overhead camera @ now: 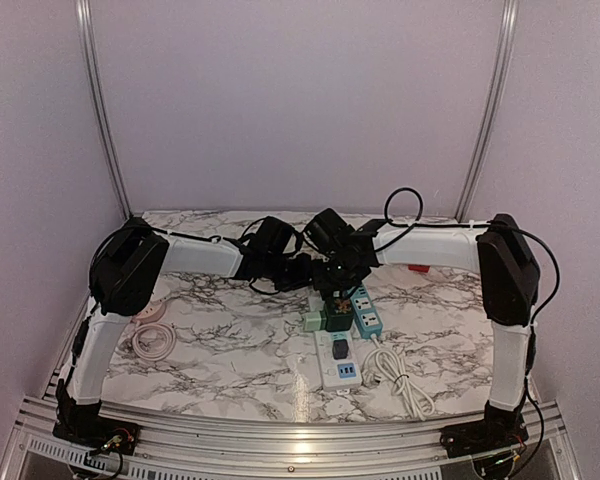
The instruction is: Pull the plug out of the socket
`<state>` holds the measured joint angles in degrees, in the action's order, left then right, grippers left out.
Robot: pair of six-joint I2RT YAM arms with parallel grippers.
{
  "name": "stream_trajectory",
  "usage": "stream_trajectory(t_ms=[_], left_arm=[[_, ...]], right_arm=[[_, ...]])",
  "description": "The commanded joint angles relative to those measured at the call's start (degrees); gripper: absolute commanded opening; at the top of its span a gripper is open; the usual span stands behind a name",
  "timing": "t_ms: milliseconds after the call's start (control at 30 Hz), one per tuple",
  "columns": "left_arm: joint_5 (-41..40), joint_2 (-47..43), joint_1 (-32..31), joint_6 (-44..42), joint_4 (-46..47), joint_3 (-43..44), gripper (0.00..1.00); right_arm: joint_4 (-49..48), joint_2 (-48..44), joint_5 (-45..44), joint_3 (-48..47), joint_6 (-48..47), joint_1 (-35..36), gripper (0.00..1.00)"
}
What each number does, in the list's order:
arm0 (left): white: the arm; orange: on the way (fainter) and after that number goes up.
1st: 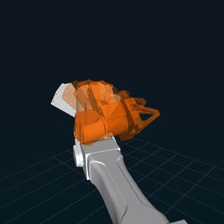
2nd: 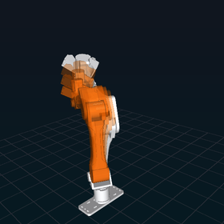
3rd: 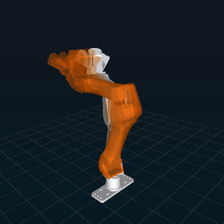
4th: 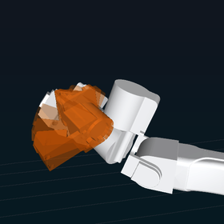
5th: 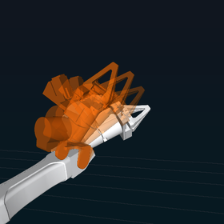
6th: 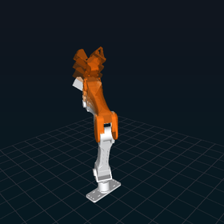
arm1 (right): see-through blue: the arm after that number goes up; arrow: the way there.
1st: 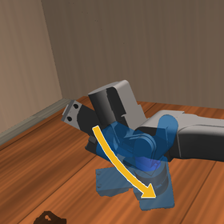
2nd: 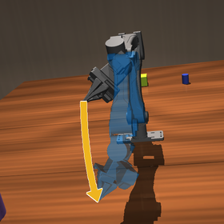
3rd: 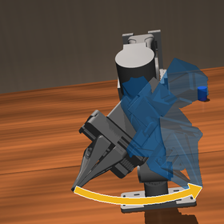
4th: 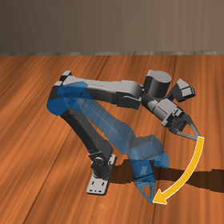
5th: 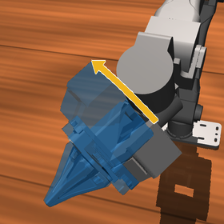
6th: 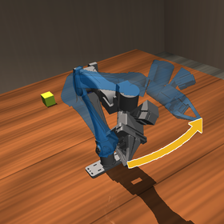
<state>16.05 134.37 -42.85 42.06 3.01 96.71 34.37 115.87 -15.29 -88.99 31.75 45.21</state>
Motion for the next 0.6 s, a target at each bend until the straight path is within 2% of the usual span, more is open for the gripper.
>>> stream_trajectory(t_ms=[0,567], left_arm=[[-2.9,4.6,-0.1,-0.5,-9.5,-3.4,0.00],[-3.1,5.4,-0.7,-0.2,-10.2,-2.9,0.00]], right_arm=[[-0.6,-3.0,-1.9,0.0,0.3,-1.4,0.00],[2.0,-3.1,-3.6,-4.6,-1.4,-0.1,0.00]])
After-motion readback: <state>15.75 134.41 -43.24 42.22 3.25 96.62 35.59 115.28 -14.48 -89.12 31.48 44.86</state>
